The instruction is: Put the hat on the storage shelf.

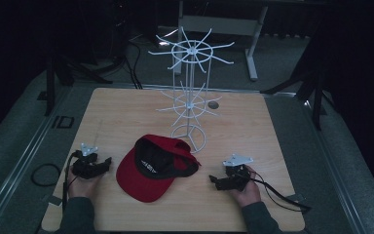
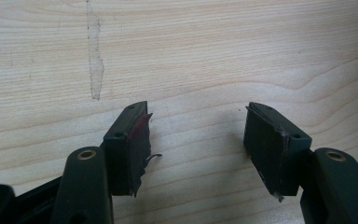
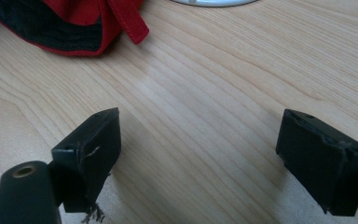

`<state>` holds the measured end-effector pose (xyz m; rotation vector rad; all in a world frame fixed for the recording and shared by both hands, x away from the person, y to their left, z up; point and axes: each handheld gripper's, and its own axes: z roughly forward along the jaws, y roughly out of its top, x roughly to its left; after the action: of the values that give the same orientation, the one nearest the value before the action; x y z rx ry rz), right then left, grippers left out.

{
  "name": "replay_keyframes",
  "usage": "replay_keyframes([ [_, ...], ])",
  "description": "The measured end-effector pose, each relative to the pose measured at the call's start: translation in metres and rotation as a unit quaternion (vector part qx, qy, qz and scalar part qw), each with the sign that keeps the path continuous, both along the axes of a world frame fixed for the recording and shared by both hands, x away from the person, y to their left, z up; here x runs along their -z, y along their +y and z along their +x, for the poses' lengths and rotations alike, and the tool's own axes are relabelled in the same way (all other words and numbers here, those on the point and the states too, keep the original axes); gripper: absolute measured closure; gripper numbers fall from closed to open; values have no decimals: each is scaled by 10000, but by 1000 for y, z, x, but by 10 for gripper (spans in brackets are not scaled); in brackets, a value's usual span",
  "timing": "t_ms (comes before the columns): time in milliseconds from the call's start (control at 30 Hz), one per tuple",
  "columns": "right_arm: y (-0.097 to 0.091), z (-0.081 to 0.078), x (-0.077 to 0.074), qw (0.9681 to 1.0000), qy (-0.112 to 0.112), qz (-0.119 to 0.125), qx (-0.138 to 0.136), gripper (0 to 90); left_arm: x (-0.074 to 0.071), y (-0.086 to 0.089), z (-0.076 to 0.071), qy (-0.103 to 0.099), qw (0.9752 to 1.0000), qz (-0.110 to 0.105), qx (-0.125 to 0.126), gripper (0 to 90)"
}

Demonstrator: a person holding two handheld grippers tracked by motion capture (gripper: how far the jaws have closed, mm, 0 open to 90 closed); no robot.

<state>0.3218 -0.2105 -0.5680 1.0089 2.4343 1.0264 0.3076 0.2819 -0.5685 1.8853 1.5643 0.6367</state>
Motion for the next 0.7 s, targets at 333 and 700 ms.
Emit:
replay_keyframes([
  [333, 0, 0, 0, 10000, 2, 0, -3, 136, -2, 0, -2, 81, 10000, 5, 23, 426],
  [700, 0, 0, 0, 10000, 4, 1, -2, 136, -42, -6, -22, -563, 9959, -467, 537, 545],
])
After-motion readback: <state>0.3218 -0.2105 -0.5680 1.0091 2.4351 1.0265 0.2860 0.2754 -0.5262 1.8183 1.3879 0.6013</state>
